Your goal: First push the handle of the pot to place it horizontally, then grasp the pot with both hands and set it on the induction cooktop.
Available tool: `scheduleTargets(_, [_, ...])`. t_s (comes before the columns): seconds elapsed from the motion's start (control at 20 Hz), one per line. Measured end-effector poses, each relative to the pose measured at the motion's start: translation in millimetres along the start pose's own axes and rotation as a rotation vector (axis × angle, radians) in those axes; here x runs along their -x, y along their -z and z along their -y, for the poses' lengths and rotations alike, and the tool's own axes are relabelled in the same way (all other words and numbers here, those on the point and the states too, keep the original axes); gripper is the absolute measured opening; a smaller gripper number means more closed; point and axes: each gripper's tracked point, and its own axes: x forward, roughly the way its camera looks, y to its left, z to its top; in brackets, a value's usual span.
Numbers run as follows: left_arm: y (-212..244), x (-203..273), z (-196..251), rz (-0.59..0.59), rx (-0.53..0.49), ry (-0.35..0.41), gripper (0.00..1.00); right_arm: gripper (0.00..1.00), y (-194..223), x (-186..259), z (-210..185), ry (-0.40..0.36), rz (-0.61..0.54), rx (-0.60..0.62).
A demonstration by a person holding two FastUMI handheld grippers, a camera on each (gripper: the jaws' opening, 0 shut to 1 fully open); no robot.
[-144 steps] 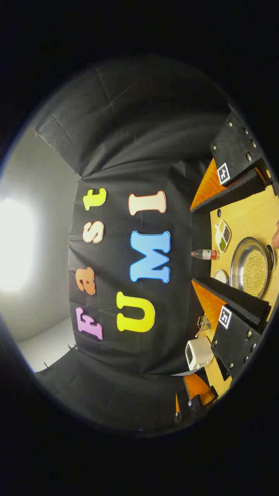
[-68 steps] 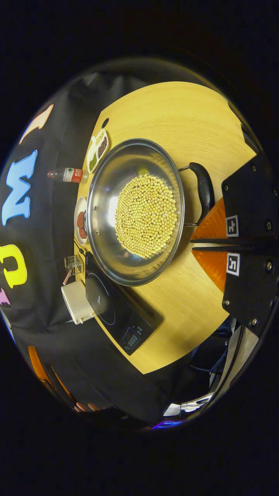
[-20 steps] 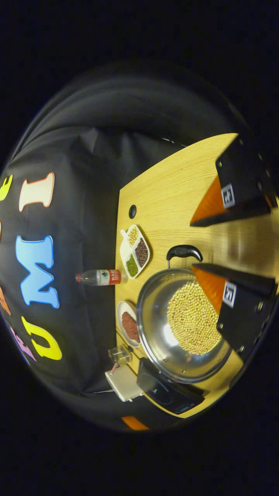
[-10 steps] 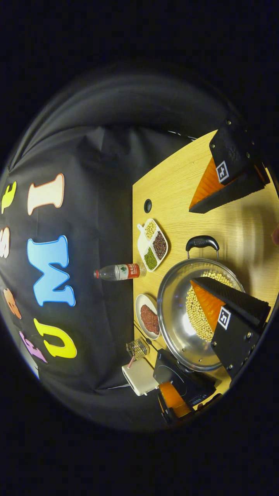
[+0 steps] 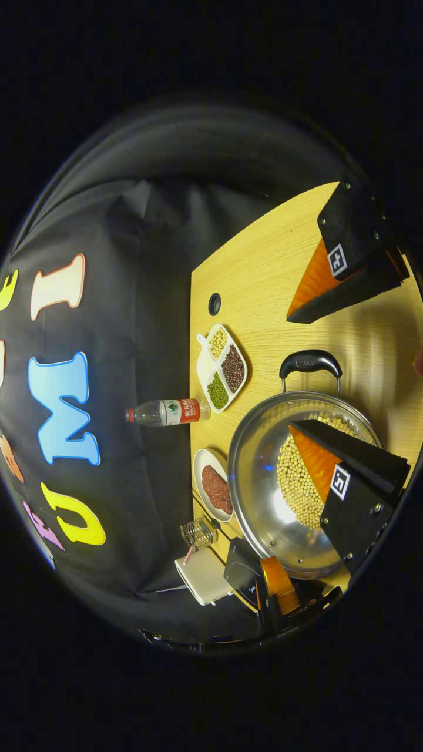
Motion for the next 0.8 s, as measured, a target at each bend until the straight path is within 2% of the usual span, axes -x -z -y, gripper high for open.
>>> scheduleTargets(0.1, [7, -8, 2, -0.023, 0.002, 0.0, 1.0, 1.0, 6, -10, -1, -0.005, -0.025, -0.009])
scheduleTargets(0.15, [10, -11, 3, -0.037, 0.002, 0.0, 0.96, 1.0, 10, -15, -1, -0.006, -0.041, -0.011])
scheduleTargets(0.4, [18, -20, 2, -0.065, 0.008, -0.016, 0.97, 1.0, 24, -30, -1, -0.01, -0.096, -0.039])
scheduleTargets(0.45, [19, -20, 2, -0.069, 0.009, -0.018, 0.94, 0.9, 25, -31, 0, -0.009, -0.105, -0.043])
scheduleTargets(0.5, [20, -21, 2, -0.071, 0.009, -0.023, 0.92, 0.86, 28, -33, -1, -0.015, -0.114, -0.045])
scheduleTargets(0.55, [21, -21, 1, -0.076, 0.009, -0.026, 0.96, 0.78, 28, -34, -4, -0.028, -0.118, -0.053])
scheduleTargets(0.6, [22, -20, 0, -0.081, 0.011, -0.031, 0.92, 0.76, 28, -34, -8, -0.039, -0.118, -0.058])
scheduleTargets(0.65, [24, -21, 1, -0.086, 0.013, -0.033, 0.88, 0.61, 28, -36, -7, -0.028, -0.116, -0.053])
scheduleTargets(0.75, [25, -22, 5, -0.088, 0.016, -0.018, 0.77, 0.63, 28, -37, -6, -0.027, -0.12, -0.064])
scheduleTargets(0.8, [26, -24, 4, -0.092, 0.008, -0.02, 0.78, 0.62, 28, -35, -7, -0.026, -0.123, -0.075])
